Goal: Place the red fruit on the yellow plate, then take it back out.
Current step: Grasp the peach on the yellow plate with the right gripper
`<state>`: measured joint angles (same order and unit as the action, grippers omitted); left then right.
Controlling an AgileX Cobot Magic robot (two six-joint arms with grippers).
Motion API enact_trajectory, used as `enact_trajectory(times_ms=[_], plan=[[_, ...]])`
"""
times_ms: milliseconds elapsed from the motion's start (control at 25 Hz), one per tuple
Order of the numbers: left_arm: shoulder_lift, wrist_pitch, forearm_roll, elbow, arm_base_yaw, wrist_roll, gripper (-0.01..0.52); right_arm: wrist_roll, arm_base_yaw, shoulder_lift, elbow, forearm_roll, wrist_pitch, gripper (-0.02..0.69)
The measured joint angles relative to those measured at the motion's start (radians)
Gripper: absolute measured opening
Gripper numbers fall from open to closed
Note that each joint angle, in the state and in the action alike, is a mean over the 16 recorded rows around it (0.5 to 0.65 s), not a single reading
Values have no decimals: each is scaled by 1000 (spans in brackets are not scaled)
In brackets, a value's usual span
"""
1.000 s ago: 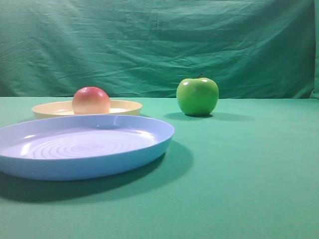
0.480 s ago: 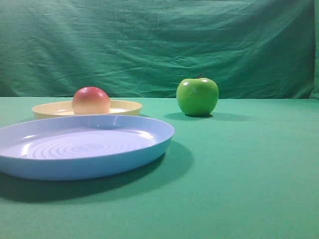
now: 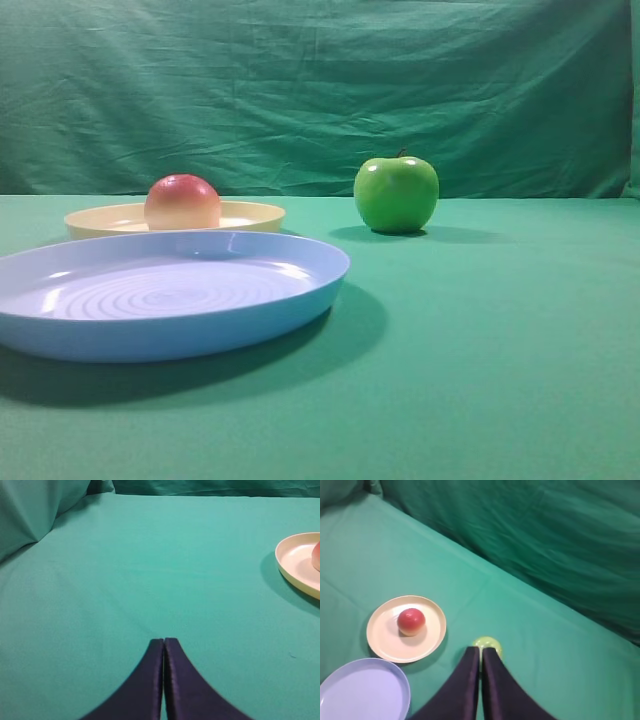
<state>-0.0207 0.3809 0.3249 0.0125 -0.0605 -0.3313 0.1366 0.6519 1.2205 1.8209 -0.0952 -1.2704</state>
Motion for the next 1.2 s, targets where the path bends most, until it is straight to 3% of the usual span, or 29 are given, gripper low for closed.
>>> enact_trajectory(times_ms=[520,1200], plan=[[0,0,0,0,0,0,0,-36,-172,-494,-575,-70,225,0],[0,0,0,0,0,1,0,-120,-500,-1050,-1380,-23,873,0]])
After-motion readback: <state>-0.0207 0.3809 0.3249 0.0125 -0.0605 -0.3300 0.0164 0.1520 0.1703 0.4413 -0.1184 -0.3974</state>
